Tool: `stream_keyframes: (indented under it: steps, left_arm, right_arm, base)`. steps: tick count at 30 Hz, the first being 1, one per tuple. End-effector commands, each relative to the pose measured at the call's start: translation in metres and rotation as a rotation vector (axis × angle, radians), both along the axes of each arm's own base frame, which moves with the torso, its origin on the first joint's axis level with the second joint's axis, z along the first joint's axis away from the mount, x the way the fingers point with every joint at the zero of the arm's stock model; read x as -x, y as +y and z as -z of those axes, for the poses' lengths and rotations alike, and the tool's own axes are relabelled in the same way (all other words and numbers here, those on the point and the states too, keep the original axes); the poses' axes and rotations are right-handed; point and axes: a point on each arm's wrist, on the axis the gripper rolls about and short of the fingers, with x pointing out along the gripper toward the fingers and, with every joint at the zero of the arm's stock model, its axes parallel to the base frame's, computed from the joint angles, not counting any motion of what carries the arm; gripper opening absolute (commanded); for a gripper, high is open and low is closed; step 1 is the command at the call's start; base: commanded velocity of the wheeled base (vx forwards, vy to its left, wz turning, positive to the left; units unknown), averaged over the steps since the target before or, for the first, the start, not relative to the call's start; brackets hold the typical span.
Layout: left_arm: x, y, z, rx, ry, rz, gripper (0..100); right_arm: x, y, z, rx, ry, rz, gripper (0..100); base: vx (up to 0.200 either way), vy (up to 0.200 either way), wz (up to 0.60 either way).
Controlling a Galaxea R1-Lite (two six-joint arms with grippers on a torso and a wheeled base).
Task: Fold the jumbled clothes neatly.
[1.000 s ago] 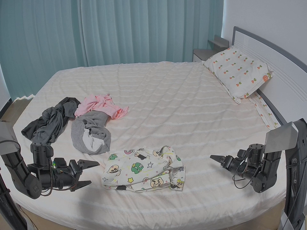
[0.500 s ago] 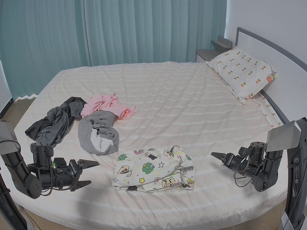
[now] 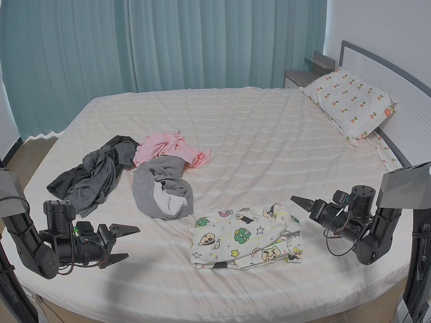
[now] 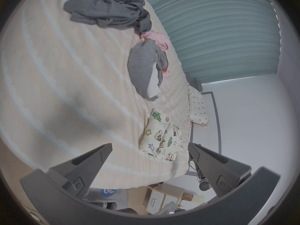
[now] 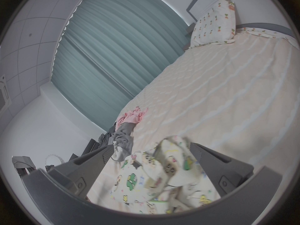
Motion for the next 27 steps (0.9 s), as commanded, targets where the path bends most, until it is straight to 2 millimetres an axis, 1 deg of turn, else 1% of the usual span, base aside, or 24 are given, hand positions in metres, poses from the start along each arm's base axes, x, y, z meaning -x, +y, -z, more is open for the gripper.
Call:
stream_keyframes:
  steps: [1, 3, 4, 7, 8, 9, 11, 14, 17, 27]
  left_arm:
    - [-0.001, 0.000, 0.001, 0.000, 0.002, 0.000, 100]
    - [-0.001, 0.000, 0.001, 0.000, 0.002, 0.000, 100]
    - [-0.001, 0.000, 0.001, 0.000, 0.001, 0.000, 100]
    - [-0.001, 0.000, 0.001, -0.001, 0.001, 0.001, 100]
    - [-0.001, 0.000, 0.001, -0.001, 0.001, 0.001, 100]
    - [-0.001, 0.000, 0.001, -0.002, 0.002, 0.001, 100]
    - [-0.001, 0.000, 0.001, -0.002, 0.000, 0.001, 100]
    - [-0.001, 0.000, 0.001, -0.002, 0.000, 0.001, 100]
    - [-0.001, 0.000, 0.001, -0.003, 0.002, 0.000, 100]
    - [-0.002, -0.005, 0.004, -0.040, 0.011, -0.021, 100]
  right_arm:
    - [-0.006, 0.013, -0.005, 0.017, -0.061, -0.011, 100]
    - [-0.011, 0.014, -0.004, 0.060, -0.094, -0.019, 100]
    - [-0.013, 0.015, -0.003, 0.077, -0.108, -0.024, 100]
    - [-0.019, 0.017, 0.007, 0.158, -0.136, -0.046, 100]
    - [-0.021, 0.017, 0.014, 0.219, -0.152, -0.062, 100]
    - [-0.023, 0.017, 0.018, 0.241, -0.157, -0.067, 100]
    - [-0.028, 0.018, 0.035, 0.356, -0.178, -0.100, 100]
    - [-0.032, 0.017, 0.045, 0.448, -0.181, -0.128, 100]
    - [-0.036, 0.016, 0.046, 0.492, -0.178, -0.142, 100]
    - [-0.034, 0.011, 0.054, 0.577, -0.192, -0.172, 100]
  base:
    - [0.000, 0.200, 0.00]
    - [0.000, 0.200, 0.00]
    - [0.000, 0.000, 0.00]
    - [0.000, 0.000, 0.00]
    - [0.000, 0.000, 0.00]
    - [0.000, 0.000, 0.00]
    - [0.000, 0.000, 0.00]
    - [0.000, 0.000, 0.00]
    - [0.000, 0.000, 0.00]
    - [0.000, 0.000, 0.00]
